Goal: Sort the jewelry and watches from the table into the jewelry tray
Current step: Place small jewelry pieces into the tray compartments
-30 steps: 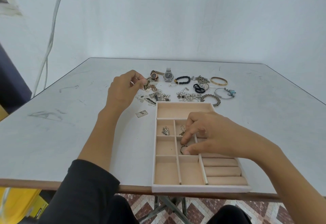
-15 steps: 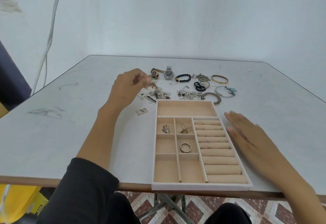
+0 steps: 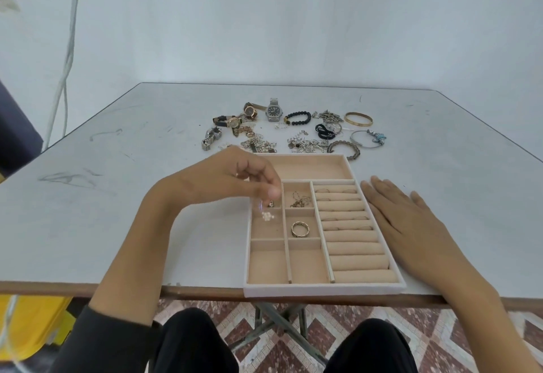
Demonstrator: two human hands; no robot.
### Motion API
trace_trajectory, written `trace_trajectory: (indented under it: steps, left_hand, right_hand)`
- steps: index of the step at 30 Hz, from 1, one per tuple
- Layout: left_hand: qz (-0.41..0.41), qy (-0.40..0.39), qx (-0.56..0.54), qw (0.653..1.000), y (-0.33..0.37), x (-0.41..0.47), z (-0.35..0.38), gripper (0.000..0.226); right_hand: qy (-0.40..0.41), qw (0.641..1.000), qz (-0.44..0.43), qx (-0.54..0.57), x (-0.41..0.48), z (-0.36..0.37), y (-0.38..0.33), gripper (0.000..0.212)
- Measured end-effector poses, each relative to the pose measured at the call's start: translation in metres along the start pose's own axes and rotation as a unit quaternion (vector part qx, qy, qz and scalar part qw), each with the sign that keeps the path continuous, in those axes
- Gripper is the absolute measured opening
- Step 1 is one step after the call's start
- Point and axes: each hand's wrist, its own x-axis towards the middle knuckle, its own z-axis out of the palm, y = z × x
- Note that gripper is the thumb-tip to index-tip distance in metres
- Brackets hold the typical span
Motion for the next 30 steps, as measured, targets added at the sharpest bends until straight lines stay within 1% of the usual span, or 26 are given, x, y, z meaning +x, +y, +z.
trace_trajectory:
  steps: [4,9,14,15,17,18,22,25,30]
  left_hand:
    - [-0.001,-0.029,0.0,1.0,0.0037,-0.0015,0.0048,0.01]
    - [0.001,-0.016,0.005,1.0,0.0032,-0.0025,0.0056,0.013]
    - [0.003,-0.006,-0.008,1.0,0.0061,-0.0058,0.0042,0.015]
    - [0.005,-0.002,-0.012,1.0,0.0063,-0.0066,0.003,0.014]
    - [0.006,0.009,-0.016,1.0,0.0065,-0.0078,0.0014,0.014]
    - [0.006,0.011,-0.013,1.0,0.0064,-0.0079,0.0011,0.015]
    - [0.002,-0.001,0.02,1.0,0.0066,-0.0069,0.0024,0.019]
    - [0.002,-0.009,0.023,1.0,0.0066,-0.0065,0.0024,0.021]
    - [0.021,0.023,0.034,0.999,0.0048,-0.0056,0.0007,0.022]
  right_hand:
    - [0.006,1.0,-0.003,0.012,0.0001,0.001,0.0016,0.049]
    - [0.008,1.0,-0.001,0.015,0.0019,0.0022,0.0025,0.05]
    - [0.008,1.0,-0.002,0.022,0.0016,0.0016,0.0018,0.067]
    - [0.008,1.0,-0.001,0.023,0.0014,0.0011,0.0014,0.064]
    - [0.008,1.0,0.001,0.022,0.001,0.0002,0.001,0.051]
    - [0.009,1.0,0.001,0.023,0.001,0.0002,0.0008,0.049]
    - [0.015,0.999,0.0,0.033,0.0,-0.0005,-0.0003,0.049]
    - [0.013,0.999,0.001,0.034,-0.0002,-0.0004,-0.0001,0.049]
    - [0.014,0.999,-0.001,0.033,0.0005,0.0004,0.0011,0.05]
